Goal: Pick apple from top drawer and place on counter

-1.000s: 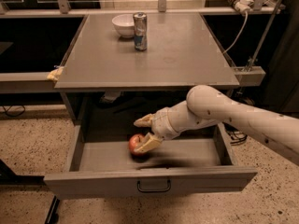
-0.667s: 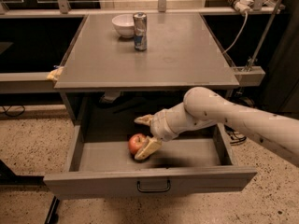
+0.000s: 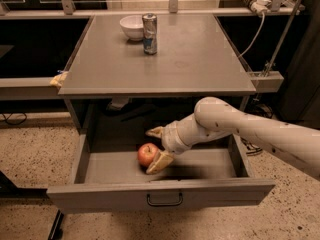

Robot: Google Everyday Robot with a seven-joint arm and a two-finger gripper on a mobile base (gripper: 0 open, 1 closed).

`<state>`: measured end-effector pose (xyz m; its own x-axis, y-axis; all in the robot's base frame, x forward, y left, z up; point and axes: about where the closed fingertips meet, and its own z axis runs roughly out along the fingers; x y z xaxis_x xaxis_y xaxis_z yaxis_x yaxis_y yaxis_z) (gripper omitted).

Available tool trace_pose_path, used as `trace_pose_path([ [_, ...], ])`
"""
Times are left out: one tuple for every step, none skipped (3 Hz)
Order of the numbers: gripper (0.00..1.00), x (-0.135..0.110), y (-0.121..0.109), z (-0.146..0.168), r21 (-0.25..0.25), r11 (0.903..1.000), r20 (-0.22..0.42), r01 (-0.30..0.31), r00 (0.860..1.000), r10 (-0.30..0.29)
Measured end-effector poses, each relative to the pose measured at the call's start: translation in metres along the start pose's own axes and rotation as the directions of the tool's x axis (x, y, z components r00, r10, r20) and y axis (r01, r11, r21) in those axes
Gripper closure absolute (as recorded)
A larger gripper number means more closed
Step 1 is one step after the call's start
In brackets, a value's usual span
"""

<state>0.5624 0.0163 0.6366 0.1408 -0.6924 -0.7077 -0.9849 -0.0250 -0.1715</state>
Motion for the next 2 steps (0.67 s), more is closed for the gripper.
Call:
trace_pose_path([
  [0.27, 0.0124, 0.0020, 0.0064, -0.013, 0.9999, -0.029, -0.004, 1.000, 0.003],
  [0.34, 0.0162, 0.0026, 0.0082, -0.017, 0.9998, -0.037, -0.005, 0.999, 0.004],
])
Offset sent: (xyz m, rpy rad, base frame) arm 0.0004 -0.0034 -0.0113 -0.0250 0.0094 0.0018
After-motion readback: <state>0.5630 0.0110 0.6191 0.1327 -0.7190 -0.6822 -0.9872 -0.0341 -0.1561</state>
